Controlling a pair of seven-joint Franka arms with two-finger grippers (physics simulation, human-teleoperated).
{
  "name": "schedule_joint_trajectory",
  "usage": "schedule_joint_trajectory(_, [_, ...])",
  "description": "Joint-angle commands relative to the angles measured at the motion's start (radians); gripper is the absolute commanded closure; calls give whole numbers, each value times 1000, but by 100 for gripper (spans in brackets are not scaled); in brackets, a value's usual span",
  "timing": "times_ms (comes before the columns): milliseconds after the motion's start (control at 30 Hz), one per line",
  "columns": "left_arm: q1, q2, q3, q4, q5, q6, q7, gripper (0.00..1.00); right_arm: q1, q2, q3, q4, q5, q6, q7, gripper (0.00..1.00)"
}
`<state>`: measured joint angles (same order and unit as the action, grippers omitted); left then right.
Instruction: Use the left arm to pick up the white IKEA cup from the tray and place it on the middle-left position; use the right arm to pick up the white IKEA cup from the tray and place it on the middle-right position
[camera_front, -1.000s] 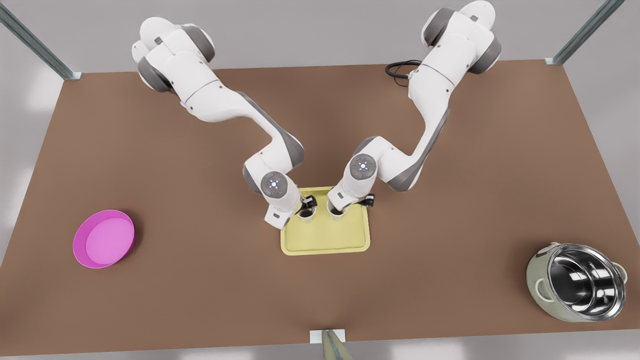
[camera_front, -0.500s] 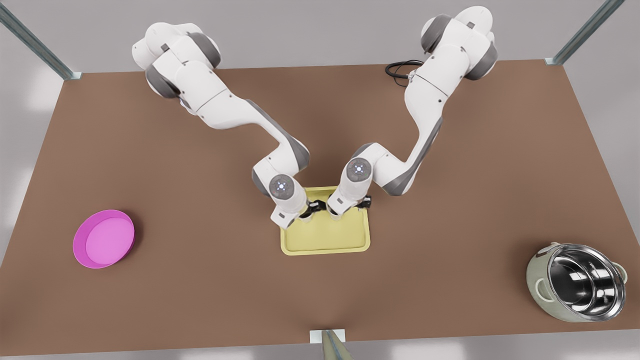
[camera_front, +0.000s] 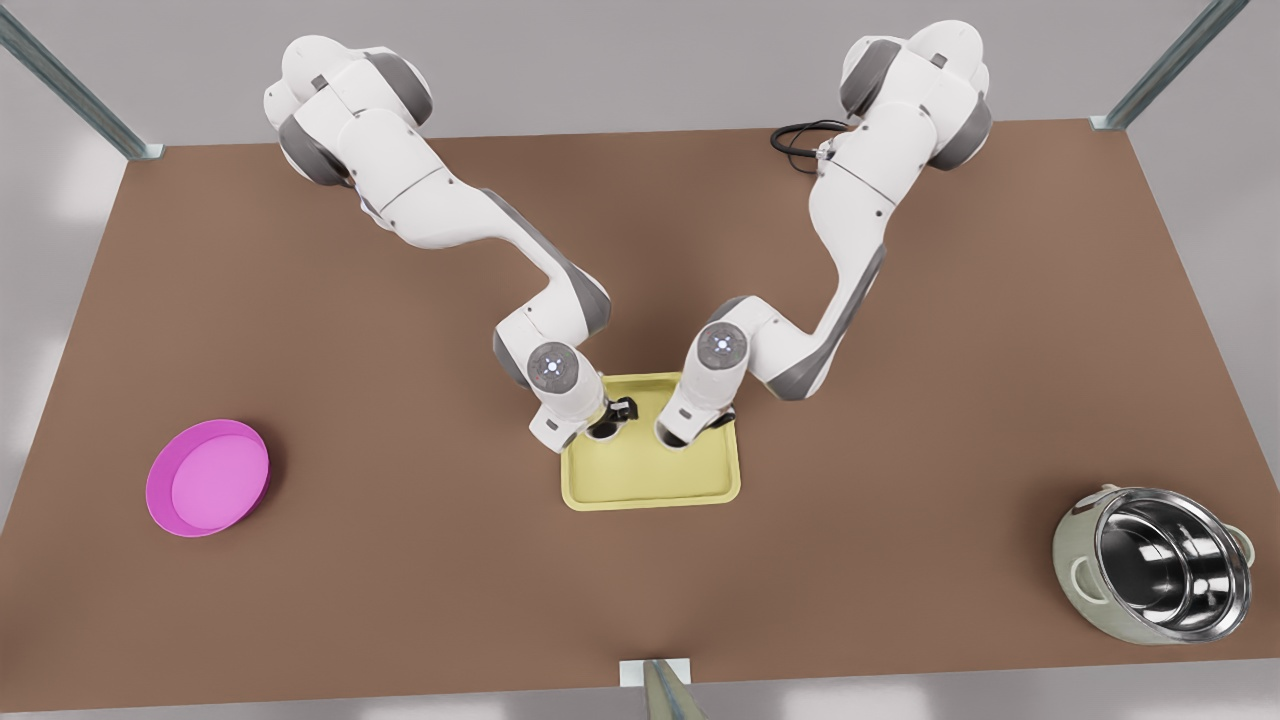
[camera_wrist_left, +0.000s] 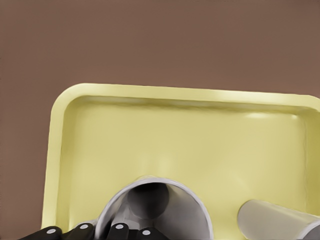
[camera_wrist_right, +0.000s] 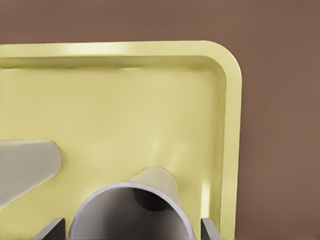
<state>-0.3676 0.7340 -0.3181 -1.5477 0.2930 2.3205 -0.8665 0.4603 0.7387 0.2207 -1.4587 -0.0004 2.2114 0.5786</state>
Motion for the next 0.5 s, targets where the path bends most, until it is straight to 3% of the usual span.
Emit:
schedule_joint_trajectory(0, [16, -11, 1, 1, -9, 2, -58, 94, 0, -4, 0, 1, 3, -2, 38, 0])
schedule_joint_trajectory(133, [170, -91, -7, 72, -21, -269, 171, 95, -3, -36, 2, -3, 8, -9, 40, 0])
schedule_joint_trajectory(200, [285, -127, -6, 72, -21, -299, 303, 95, -11, -50, 2, -29, 8, -12, 26, 0])
schedule_joint_trajectory(300, [455, -105, -6, 69, -44, -253, 541, 95, -31, -73, 2, -87, 8, -13, -8, 0])
schedule_joint_trajectory(467, [493, -21, -6, 67, -44, -84, 563, 95, -28, -50, 2, -100, -1, -2, -14, 0])
